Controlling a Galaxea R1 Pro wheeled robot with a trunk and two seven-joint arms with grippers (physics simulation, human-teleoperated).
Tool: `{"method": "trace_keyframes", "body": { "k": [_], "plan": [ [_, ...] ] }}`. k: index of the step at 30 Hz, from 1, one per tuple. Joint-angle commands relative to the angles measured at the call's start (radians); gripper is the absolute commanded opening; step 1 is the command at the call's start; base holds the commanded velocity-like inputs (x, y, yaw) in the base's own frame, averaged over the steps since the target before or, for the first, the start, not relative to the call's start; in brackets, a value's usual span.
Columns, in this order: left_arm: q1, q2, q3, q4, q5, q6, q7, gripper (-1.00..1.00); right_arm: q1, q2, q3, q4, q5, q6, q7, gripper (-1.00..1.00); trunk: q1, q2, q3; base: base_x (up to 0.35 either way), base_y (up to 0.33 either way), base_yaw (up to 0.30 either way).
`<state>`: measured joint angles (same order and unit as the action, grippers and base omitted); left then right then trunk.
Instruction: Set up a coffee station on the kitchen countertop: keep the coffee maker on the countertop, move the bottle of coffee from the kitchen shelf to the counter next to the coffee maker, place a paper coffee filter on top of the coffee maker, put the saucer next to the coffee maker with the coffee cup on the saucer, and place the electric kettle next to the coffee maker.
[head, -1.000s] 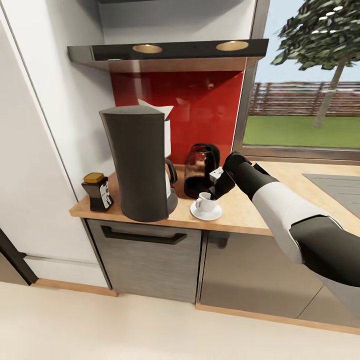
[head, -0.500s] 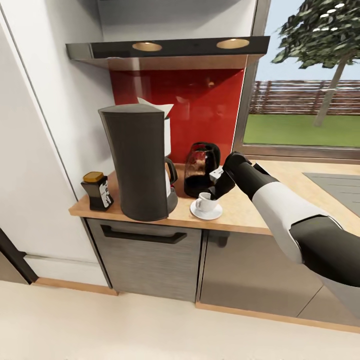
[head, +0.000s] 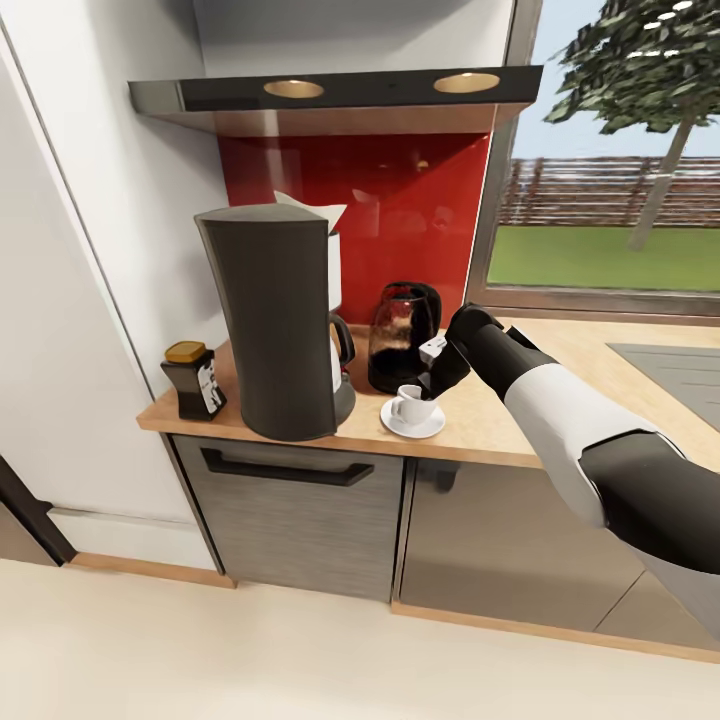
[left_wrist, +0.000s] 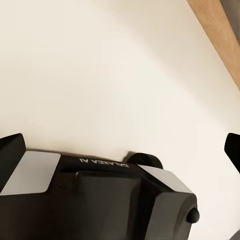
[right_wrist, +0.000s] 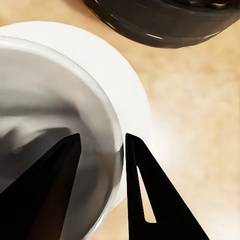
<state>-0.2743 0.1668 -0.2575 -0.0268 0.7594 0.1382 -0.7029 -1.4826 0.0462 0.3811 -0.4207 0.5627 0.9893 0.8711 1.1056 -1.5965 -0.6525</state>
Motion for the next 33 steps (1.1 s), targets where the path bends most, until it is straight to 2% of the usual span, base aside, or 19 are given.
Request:
{"method": "trace_keyframes", "body": {
  "k": [1, 24, 25, 33],
  "plan": [
    [0.000, 0.000, -0.006, -0.001, 0.011, 0.009, -0.003, 1.00, -0.001, 0.000, 0.002, -0.001, 0.009, 0.002, 0.011, -1.00, 0.000, 0.000, -0.001, 0.000, 0.000, 0.000],
    [0.000, 0.000, -0.006, -0.001, 0.011, 0.009, -0.003, 1.00, -0.001, 0.000, 0.002, -0.001, 0.008, 0.002, 0.011, -1.00, 0.000, 0.000, -0.002, 0.000, 0.000, 0.000],
    [0.000, 0.000, -0.006, -0.001, 0.011, 0.009, -0.003, 1.00, -0.001, 0.000, 0.002, -0.001, 0.008, 0.002, 0.011, 1.00, 0.000, 0.000, -0.002, 0.000, 0.000, 0.000],
    [0.000, 0.000, -0.006, -0.001, 0.011, 0.009, -0.003, 1.00, -0.001, 0.000, 0.002, -0.001, 0.008, 0.002, 0.012, 1.00, 0.000, 0.000, -0.002, 0.000, 0.000, 0.000]
  ]
}}
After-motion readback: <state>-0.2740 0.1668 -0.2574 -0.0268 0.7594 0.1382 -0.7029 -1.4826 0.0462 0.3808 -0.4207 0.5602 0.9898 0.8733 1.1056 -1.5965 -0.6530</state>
